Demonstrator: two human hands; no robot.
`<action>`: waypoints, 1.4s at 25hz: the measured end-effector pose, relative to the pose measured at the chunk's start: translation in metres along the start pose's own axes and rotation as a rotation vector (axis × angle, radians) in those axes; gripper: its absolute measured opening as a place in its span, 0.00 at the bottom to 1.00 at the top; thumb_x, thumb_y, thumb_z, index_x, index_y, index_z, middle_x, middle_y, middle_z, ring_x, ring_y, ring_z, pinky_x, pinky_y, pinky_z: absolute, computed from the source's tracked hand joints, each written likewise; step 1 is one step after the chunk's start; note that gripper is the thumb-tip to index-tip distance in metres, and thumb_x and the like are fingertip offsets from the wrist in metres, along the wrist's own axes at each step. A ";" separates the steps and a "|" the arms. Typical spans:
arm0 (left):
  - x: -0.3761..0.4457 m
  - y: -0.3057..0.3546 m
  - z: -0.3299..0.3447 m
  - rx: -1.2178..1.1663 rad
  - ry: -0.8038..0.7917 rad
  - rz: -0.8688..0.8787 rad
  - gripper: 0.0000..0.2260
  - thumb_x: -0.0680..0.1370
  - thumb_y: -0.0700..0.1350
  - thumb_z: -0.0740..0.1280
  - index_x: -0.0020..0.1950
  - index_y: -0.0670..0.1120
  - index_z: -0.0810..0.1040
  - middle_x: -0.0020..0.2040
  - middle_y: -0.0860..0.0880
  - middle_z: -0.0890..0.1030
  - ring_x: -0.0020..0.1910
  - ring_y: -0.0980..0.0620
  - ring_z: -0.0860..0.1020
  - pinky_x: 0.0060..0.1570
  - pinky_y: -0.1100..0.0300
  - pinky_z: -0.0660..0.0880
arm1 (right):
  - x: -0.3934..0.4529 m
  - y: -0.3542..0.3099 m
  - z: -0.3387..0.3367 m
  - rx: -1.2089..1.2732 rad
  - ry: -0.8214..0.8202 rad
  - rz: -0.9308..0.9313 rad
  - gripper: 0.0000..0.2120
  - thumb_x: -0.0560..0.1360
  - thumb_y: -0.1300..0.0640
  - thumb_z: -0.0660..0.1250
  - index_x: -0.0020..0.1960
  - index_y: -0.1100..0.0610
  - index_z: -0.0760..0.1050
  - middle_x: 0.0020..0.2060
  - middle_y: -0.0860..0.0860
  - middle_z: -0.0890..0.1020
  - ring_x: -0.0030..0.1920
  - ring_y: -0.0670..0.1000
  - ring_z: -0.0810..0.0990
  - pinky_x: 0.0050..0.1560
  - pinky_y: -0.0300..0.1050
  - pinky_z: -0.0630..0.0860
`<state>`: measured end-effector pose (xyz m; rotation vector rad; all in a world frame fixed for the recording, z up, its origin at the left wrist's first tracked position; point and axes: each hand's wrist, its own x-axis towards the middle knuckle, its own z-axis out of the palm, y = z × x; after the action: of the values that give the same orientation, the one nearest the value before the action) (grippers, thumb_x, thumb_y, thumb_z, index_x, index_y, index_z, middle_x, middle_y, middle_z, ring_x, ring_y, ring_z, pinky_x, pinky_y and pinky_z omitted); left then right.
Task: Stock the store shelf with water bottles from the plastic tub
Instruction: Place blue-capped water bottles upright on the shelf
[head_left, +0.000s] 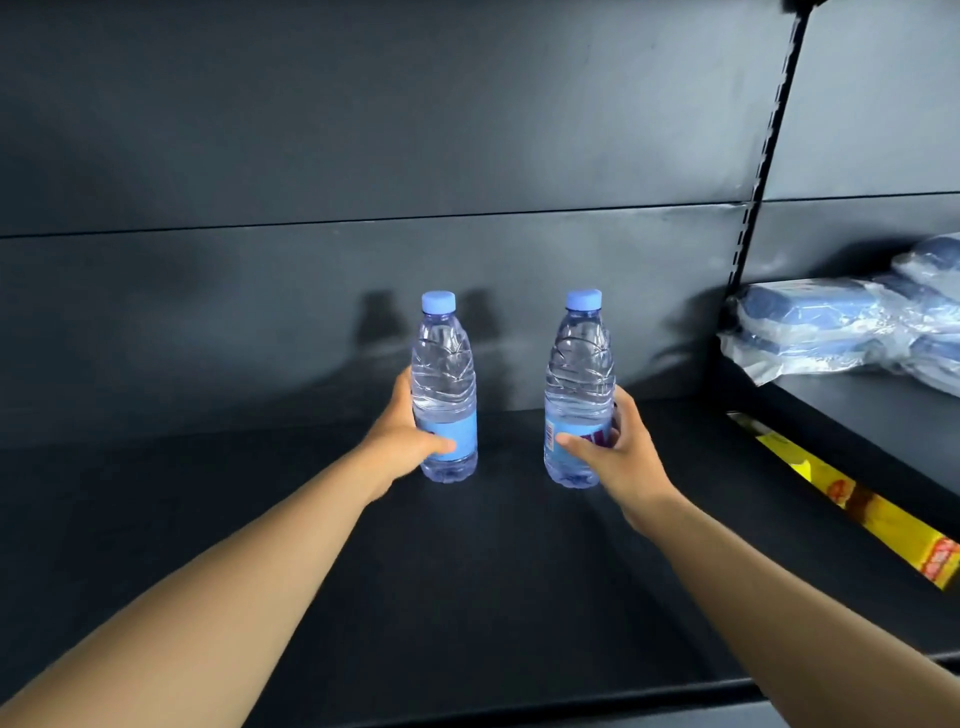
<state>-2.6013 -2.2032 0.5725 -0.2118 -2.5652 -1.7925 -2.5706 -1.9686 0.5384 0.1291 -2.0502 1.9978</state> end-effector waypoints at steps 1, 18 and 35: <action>0.000 -0.008 0.006 -0.010 0.042 0.005 0.36 0.69 0.30 0.70 0.70 0.55 0.60 0.60 0.53 0.76 0.57 0.53 0.75 0.49 0.63 0.72 | 0.005 0.004 0.005 -0.015 0.038 -0.008 0.28 0.69 0.71 0.71 0.62 0.52 0.66 0.46 0.46 0.78 0.41 0.40 0.79 0.34 0.34 0.77; 0.081 -0.038 0.115 0.082 0.313 0.095 0.38 0.64 0.42 0.78 0.69 0.49 0.61 0.61 0.50 0.69 0.61 0.49 0.72 0.62 0.52 0.72 | 0.086 0.048 -0.019 0.002 0.054 -0.025 0.30 0.68 0.71 0.72 0.64 0.53 0.65 0.53 0.51 0.79 0.51 0.47 0.79 0.51 0.39 0.78; 0.084 -0.029 0.115 -0.065 0.327 0.132 0.27 0.66 0.43 0.77 0.61 0.48 0.69 0.53 0.54 0.76 0.51 0.56 0.77 0.49 0.64 0.73 | 0.097 0.059 -0.025 -0.215 0.172 -0.091 0.30 0.65 0.57 0.75 0.60 0.39 0.66 0.60 0.50 0.74 0.61 0.49 0.75 0.64 0.53 0.74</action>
<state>-2.6799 -2.0968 0.5127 -0.0775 -2.2191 -1.7023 -2.6748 -1.9291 0.5067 0.0059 -2.0913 1.6615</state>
